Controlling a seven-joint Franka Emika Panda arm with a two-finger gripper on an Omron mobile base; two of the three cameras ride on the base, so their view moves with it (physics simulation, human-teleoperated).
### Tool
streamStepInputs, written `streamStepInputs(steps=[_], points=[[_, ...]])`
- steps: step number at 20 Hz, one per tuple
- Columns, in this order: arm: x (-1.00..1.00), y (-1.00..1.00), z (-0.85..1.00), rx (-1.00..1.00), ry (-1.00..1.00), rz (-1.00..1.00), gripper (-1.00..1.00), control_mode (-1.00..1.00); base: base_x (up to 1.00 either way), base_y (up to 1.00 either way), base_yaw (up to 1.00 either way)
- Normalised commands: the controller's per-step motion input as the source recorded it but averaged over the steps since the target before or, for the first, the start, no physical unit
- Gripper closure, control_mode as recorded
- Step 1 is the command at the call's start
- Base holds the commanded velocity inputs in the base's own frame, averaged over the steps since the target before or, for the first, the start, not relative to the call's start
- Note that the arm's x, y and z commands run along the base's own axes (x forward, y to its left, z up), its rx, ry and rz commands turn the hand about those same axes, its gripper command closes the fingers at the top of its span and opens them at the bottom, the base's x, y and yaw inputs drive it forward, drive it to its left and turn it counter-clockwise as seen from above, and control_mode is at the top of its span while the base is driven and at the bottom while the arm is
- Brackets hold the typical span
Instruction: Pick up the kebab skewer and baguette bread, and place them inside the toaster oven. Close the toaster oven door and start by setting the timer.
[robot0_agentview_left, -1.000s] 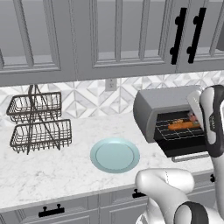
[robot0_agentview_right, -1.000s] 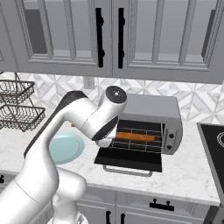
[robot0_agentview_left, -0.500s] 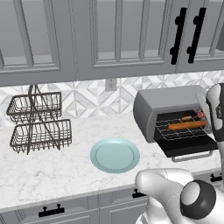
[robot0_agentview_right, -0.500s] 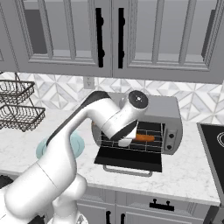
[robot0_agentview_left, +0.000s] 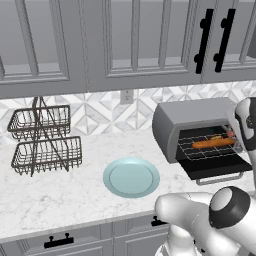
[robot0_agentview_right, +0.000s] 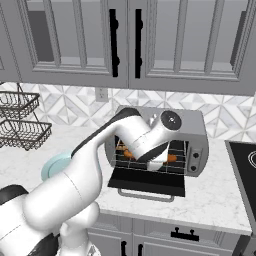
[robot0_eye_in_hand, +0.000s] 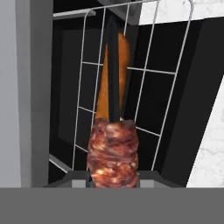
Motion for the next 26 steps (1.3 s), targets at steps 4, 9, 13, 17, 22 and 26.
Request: streamStepInputs(steps=[4,9,13,17,22,26], points=[[0.15,0.00,-0.39,-0.06,-0.02,-0.01,1.00,-1.00,0.00,0.00,0.00],[0.30,0.00,-0.24,-0.05,-0.01,-0.03,1.00,-1.00,0.00,0.00,0.00],[0.17,0.00,-0.27,-0.02,0.00,-0.02,1.00,-1.00,0.00,0.00,0.00],[0.20,0.00,-0.24,-0.01,0.00,-0.03,1.00,-1.00,0.00,0.00,0.00],[0.11,-0.04,-0.18,0.00,0.00,-0.03,1.00,-1.00,0.00,0.00,0.00],[0.01,-0.08,-0.05,0.00,0.00,-0.04,1.00,-1.00,0.00,0.00,0.00]])
